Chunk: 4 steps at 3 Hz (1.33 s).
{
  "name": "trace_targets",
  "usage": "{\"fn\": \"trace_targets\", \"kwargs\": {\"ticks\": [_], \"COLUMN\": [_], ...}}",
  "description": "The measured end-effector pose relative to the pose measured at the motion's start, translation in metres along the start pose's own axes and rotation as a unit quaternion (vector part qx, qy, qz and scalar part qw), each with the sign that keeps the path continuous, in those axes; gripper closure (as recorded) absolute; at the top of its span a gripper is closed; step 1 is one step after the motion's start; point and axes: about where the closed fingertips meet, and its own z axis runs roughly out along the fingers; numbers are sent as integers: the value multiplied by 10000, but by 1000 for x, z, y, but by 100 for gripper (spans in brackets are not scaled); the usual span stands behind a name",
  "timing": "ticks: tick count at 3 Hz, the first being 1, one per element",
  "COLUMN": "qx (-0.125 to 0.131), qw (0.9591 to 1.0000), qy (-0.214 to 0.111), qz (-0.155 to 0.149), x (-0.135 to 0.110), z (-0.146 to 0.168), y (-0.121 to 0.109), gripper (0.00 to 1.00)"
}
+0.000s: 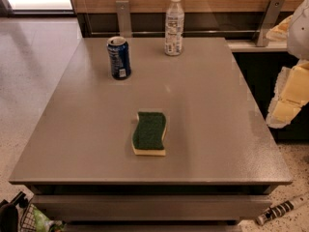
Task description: Pick blue plastic bottle
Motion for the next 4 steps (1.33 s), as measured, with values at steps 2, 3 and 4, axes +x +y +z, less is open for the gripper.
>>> {"fn": "trace_targets", "kwargs": {"ticks": [2,3,4], "qx": [126,324,777], "qw": [9995,9952,9803], "qy": [-215,-689,-1479], "qz": [197,611,1051], "x": [3,7,-3], "z": [6,19,31], "y": [-24,-62,-118], "gripper": [0,0,0]}}
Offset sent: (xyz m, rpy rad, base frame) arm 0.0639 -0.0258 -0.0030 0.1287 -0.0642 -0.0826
